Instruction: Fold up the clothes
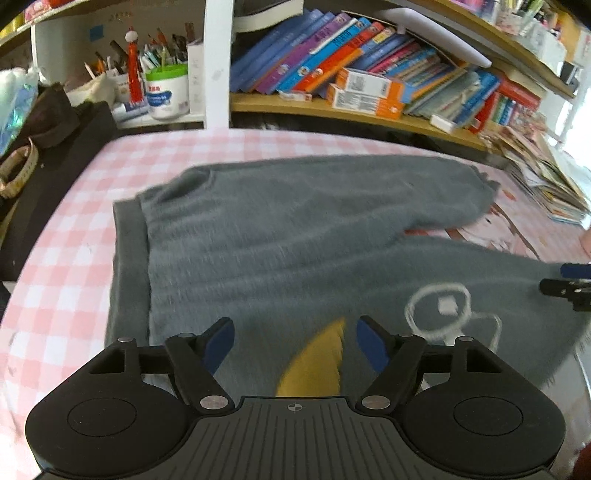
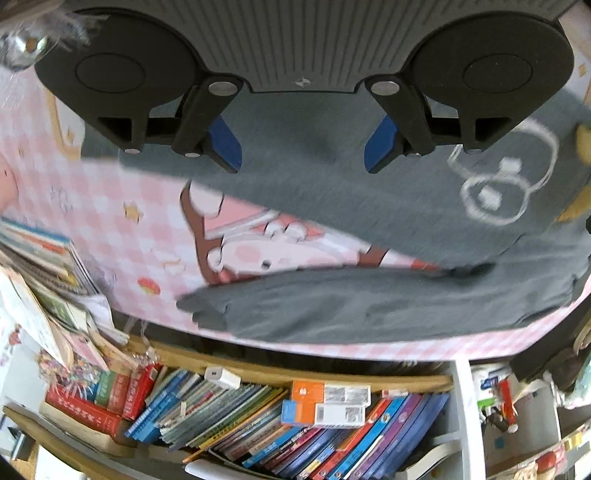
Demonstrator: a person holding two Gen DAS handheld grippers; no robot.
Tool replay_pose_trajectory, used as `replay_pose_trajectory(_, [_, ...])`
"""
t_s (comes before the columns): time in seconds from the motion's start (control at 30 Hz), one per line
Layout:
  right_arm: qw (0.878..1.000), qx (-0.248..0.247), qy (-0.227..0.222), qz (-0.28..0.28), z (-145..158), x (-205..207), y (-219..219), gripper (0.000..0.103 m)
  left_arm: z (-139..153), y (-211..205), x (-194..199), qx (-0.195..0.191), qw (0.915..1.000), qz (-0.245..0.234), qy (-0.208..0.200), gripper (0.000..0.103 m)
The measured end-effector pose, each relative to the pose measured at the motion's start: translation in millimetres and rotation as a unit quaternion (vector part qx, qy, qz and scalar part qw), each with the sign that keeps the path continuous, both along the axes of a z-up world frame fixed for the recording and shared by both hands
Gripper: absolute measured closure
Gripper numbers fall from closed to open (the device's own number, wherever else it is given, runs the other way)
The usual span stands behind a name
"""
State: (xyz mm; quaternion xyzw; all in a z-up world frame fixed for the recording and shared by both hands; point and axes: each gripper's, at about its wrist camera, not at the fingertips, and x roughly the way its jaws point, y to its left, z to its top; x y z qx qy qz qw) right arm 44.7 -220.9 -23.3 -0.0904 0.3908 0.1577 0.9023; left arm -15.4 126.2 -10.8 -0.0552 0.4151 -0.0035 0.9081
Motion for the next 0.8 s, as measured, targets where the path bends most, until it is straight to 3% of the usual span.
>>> replay_pose_trajectory(0.37, [0.994, 0.011, -0.031, 0.100, 16, 124, -14, 0.027, 5, 0, 87, 0.032, 0.9991, -0.025, -0.014, 0.027])
replay_pose_trajectory(0.57, [0.988, 0.012, -0.035, 0.151, 17, 193, -8, 0.026, 1, 7, 133, 0.054, 0.9973, -0.049, -0.014, 0.022])
replay_pose_trajectory(0.8, [0.987, 0.005, -0.019, 0.160, 12, 262, 3, 0.026, -10, 33, 179, 0.084, 0.9955, -0.042, 0.004, 0.022])
